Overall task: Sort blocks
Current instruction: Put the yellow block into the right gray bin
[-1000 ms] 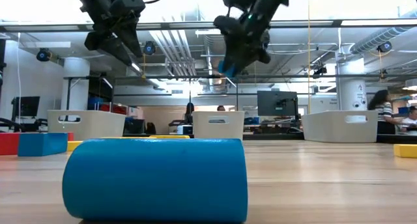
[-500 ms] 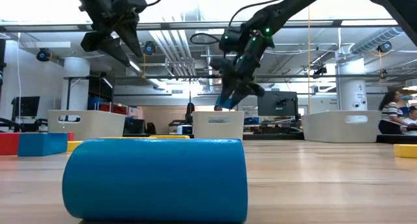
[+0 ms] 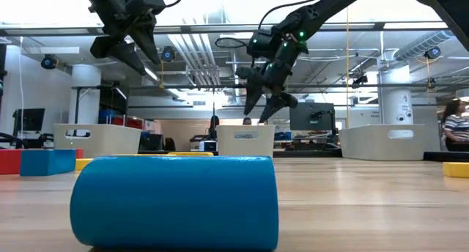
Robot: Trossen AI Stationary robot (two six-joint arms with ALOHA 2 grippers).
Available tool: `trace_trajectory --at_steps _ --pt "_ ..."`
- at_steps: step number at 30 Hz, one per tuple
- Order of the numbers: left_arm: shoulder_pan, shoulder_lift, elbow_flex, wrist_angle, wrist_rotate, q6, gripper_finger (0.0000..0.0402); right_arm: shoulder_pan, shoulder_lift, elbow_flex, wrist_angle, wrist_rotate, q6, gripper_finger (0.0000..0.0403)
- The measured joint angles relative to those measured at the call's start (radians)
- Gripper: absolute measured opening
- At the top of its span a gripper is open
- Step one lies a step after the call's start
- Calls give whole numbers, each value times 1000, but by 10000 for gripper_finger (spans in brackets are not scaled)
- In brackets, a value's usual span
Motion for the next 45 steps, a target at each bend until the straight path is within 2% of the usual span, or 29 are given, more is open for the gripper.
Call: trace_trajectory --at_steps 3,9,19,29,38,45 --pt "0 0 0 0 0 0 194 2 -10 16 -2 -3 -1 257" --pt "0 0 0 -4 28 -1 194 43 -70 54 -65 -42 -45 227" --pt "0 0 0 -11 135 -4 194 209 -254 56 -253 -59 -105 176" --pt "-5 0 0 -10 146 0 194 369 -383 20 -362 -57 12 124" --pt "-5 0 0 -9 145 1 194 550 -425 -29 -584 -35 69 76" --pt "-5 0 0 -6 144 27 194 704 -463 -158 -587 -30 172 70"
